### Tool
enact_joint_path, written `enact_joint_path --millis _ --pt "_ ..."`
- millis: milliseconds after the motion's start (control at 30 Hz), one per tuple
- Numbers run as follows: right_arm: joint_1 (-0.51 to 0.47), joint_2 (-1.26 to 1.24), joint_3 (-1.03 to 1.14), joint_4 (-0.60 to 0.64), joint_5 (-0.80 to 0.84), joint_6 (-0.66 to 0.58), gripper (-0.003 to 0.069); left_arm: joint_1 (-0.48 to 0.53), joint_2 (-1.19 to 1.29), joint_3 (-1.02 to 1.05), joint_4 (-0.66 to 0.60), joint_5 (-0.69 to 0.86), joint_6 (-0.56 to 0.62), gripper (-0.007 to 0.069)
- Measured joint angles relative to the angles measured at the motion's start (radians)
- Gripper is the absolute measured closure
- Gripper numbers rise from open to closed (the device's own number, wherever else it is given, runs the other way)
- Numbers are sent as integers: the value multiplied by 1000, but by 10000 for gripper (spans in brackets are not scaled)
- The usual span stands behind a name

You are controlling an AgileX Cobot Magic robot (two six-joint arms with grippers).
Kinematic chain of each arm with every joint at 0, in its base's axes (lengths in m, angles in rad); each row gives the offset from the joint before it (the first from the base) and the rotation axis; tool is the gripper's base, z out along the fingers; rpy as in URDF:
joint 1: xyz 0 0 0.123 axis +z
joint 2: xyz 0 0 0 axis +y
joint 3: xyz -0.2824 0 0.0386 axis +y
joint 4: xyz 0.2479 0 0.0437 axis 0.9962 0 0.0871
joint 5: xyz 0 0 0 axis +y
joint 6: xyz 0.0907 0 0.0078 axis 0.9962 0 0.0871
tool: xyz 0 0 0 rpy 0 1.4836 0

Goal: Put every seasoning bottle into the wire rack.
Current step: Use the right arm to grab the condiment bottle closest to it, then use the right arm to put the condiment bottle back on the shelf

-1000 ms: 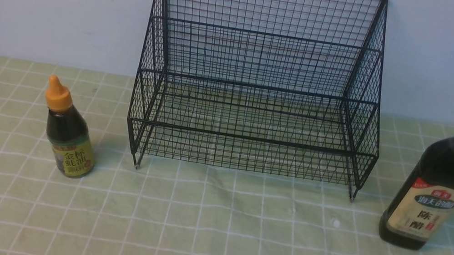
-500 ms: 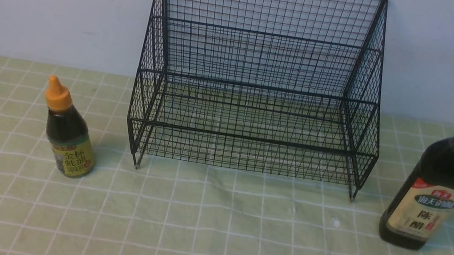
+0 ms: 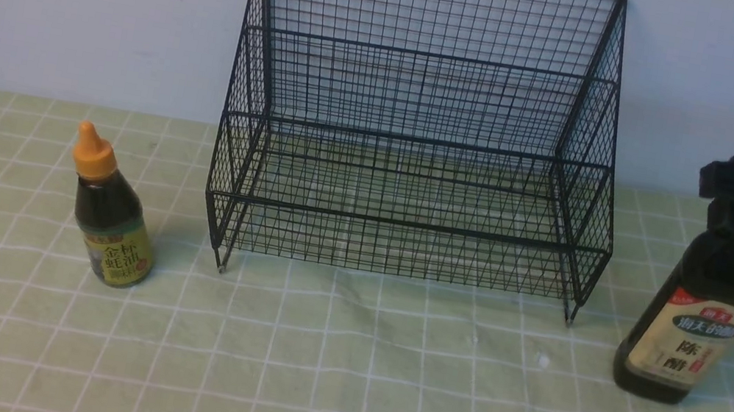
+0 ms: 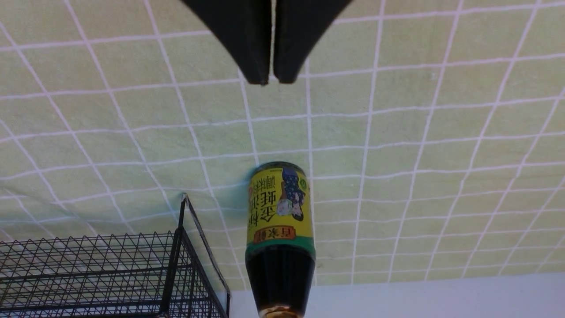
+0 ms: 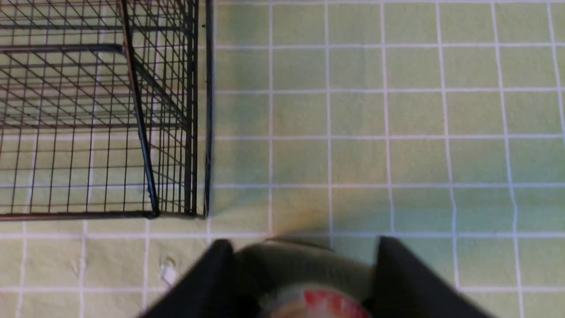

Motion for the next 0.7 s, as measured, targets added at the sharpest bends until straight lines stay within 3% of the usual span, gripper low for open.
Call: enact_joint_path --millis 500,700 --pt "1 -193 -2 33 81 -93 350 0 0 0 0 0 0 631" --pt "1 -234 -137 129 131 -176 349 0 0 0 0 0 0 631"
